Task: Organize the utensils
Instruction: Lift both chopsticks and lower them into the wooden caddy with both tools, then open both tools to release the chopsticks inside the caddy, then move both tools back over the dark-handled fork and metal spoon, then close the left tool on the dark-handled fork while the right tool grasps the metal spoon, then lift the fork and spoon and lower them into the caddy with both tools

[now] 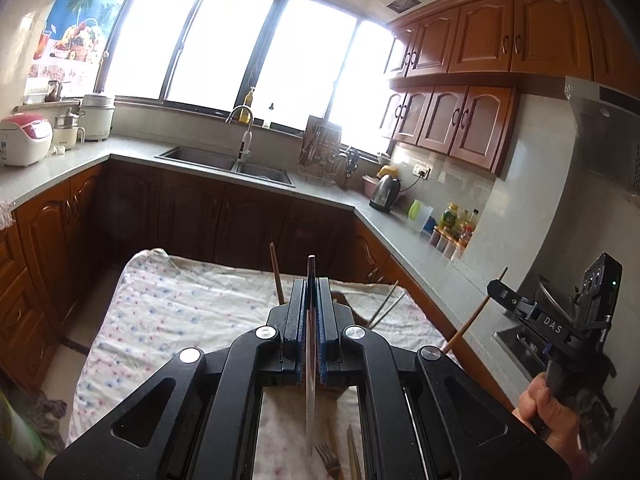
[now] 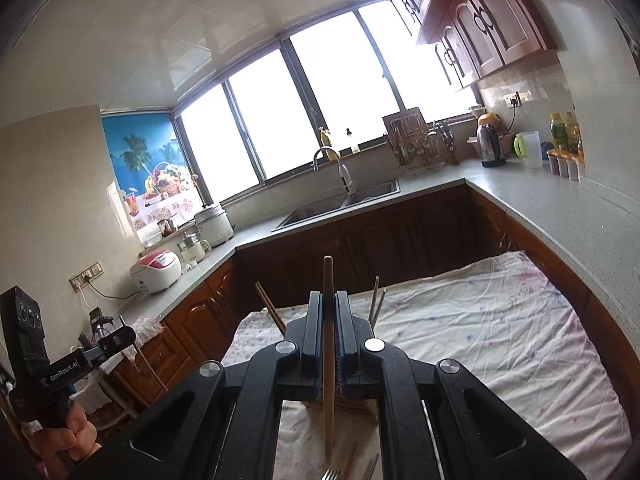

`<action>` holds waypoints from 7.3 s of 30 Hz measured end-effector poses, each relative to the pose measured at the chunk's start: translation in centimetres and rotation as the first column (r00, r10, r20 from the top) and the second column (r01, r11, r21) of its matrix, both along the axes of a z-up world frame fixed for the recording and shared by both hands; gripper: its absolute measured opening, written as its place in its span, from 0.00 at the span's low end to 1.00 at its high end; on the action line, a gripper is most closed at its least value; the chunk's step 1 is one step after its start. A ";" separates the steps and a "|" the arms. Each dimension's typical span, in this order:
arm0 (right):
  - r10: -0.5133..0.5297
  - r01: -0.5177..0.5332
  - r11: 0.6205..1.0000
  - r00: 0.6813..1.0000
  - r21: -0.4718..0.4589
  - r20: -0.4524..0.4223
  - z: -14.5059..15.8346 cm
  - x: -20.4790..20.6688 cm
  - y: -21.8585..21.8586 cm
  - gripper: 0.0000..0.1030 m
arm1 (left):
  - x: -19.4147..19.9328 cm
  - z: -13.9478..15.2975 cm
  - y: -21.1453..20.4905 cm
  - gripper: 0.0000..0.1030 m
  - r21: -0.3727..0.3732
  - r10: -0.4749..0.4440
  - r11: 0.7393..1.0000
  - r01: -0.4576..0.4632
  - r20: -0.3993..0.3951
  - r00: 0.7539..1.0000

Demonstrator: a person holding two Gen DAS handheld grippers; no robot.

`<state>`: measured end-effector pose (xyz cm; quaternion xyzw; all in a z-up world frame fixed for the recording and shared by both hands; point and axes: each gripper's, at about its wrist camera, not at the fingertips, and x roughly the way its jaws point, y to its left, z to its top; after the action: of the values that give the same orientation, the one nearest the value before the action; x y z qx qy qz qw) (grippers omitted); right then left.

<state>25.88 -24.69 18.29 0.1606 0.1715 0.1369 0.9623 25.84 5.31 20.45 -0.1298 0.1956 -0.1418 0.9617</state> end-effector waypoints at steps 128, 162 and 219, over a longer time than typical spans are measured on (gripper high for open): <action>-0.047 0.031 0.998 0.924 -0.048 -0.379 -18.6 -7.3 -1.6 0.60 | -4.0 -22.3 -6.8 0.65 0.031 -0.062 0.996 0.087 -0.479 0.876; 0.046 -0.082 0.996 0.851 -0.045 -0.523 -22.6 -2.2 0.1 0.02 | 0.2 -24.8 -10.6 0.19 0.033 -0.191 0.967 0.255 -0.571 0.798; 0.004 -0.015 0.997 0.989 -0.075 -0.148 -7.7 -3.9 0.6 0.02 | -3.0 -8.8 -0.8 0.02 -0.080 -0.097 0.993 0.085 -0.167 0.981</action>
<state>21.93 -24.12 10.62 0.1329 0.2481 0.1226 0.9517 22.88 4.50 11.67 -0.1672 0.2775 -0.1812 0.9286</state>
